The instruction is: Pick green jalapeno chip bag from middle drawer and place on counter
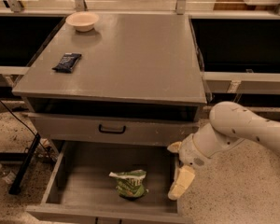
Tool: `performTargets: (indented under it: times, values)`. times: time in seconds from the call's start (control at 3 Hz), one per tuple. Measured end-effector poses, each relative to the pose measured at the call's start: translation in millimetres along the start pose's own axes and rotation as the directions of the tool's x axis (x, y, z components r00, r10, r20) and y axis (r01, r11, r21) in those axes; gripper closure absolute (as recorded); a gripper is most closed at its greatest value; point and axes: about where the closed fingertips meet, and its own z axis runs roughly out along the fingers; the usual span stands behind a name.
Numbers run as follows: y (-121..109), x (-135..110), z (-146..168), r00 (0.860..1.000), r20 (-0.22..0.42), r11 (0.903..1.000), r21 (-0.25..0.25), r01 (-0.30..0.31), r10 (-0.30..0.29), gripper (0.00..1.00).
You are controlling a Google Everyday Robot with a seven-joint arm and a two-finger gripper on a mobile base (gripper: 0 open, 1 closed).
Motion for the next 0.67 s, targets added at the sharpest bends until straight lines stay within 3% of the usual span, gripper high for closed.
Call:
performTargets:
  times: [0.33,0.67]
  values:
    - [-2.9,11.8,41.9,0.999,0.036,0.9983,-0.048,-0.032,0.034,0.00]
    - [-5.4,10.9,46.4,0.999,0.039,0.9986,-0.041,-0.032,0.034,0.00]
